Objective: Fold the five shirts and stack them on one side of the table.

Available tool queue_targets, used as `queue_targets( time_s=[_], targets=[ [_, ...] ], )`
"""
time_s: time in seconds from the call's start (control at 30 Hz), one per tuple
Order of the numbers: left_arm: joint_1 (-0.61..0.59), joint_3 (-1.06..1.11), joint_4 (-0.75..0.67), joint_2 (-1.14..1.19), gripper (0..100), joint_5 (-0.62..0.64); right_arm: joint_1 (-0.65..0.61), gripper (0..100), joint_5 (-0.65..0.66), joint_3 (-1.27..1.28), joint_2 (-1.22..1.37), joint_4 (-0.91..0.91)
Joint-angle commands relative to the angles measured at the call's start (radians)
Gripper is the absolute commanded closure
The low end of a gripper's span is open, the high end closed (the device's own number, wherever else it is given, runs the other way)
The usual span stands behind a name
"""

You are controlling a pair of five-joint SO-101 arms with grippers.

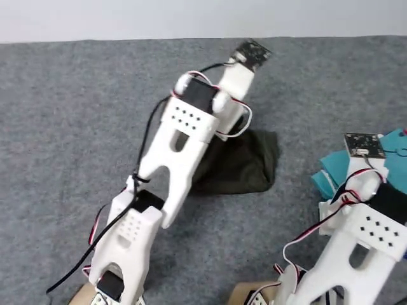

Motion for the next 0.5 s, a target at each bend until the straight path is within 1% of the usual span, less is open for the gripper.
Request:
queue_targets(
  time_s=[0.0, 0.2, 0.23, 0.33, 0.37, 0.47],
  targets=[
    [0.049, -0.094, -0.011, 0.038, 100, -0.006, 0.005, 71.8, 0.011, -0.005, -0.024, 0.031],
    [0.115, -0.154, -0.006, 0.158, 99, -0.009, 0.005, 71.8, 0.011, 0.000, -0.024, 0.025],
    [0.121, -0.154, -0.002, 0.170, 96, -0.009, 0.005, 71.8, 0.011, 0.000, -0.024, 0.025],
    [0.130, -0.151, 0.018, 0.175, 84, -0.011, 0.005, 71.8, 0.011, 0.000, -0.025, 0.025],
    [0.130, -0.153, 0.018, 0.170, 81, -0.011, 0.005, 71.8, 0.011, 0.000, -0.025, 0.027],
    [0.129, -0.151, 0.018, 0.123, 80, -0.031, 0.005, 71.8, 0.011, 0.000, -0.025, 0.027]
  ],
)
